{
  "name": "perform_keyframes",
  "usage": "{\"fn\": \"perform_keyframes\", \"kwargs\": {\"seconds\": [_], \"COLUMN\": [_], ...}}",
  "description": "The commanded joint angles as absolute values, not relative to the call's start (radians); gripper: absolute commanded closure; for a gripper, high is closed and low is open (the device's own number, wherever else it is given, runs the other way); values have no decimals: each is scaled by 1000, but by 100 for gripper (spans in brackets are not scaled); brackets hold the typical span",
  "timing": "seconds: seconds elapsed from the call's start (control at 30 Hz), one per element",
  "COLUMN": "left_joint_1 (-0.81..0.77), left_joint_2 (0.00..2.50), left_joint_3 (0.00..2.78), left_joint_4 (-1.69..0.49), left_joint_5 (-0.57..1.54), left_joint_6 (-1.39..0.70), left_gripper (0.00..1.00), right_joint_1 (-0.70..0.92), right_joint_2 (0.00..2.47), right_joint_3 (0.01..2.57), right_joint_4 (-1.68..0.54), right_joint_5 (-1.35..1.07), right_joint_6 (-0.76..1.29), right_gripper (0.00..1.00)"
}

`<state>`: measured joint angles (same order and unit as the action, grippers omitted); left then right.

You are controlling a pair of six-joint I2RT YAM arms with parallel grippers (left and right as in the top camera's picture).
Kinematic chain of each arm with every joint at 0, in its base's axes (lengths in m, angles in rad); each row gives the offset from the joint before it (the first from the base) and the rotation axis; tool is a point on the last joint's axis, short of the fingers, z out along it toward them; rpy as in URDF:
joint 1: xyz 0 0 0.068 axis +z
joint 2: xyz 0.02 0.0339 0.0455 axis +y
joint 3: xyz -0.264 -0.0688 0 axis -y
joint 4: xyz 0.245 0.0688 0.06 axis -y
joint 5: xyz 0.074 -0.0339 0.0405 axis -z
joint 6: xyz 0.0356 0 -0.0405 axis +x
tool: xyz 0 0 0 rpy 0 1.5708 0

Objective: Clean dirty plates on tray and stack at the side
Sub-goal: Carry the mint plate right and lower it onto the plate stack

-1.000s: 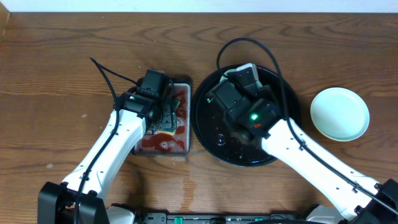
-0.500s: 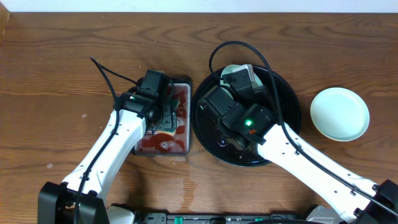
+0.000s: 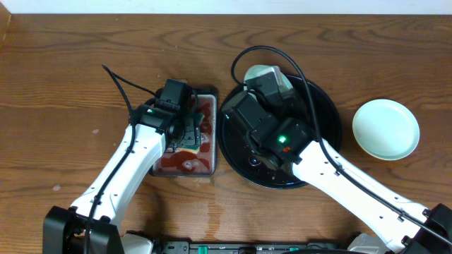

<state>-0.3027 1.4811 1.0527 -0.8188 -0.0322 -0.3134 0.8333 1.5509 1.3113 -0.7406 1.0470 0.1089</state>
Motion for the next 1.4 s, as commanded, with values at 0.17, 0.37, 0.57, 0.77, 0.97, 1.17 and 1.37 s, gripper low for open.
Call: {"fn": "perform_keyframes", "kwargs": {"seconds": [0.17, 0.37, 0.57, 0.77, 0.97, 1.17, 1.37], "left_joint_1": [-297, -297, -297, -297, -297, -297, -297], "left_joint_2": [1487, 1487, 1487, 1487, 1487, 1487, 1487], "left_joint_3": [1044, 1044, 1044, 1044, 1044, 1044, 1044], "left_joint_4": [-822, -822, -822, -822, -822, -822, -822], "left_joint_5": [-38, -38, -38, -38, -38, -38, -38], "left_joint_6": [-311, -311, -311, -311, -311, -311, -311], "left_gripper": [19, 19, 19, 19, 19, 19, 19], "right_joint_1": [828, 828, 827, 824, 809, 711, 472], "right_joint_2": [1531, 1531, 1531, 1531, 1531, 1531, 1532], "right_joint_3": [1312, 1312, 1312, 1312, 1312, 1312, 1307], "right_joint_4": [-552, -530, -530, -530, -533, -626, -750], "right_joint_5": [1201, 1208, 1207, 1207, 1192, 931, 572], "right_joint_6": [-274, -296, -292, -292, -217, -12, 294], "right_gripper": [99, 99, 99, 99, 99, 99, 99]}}
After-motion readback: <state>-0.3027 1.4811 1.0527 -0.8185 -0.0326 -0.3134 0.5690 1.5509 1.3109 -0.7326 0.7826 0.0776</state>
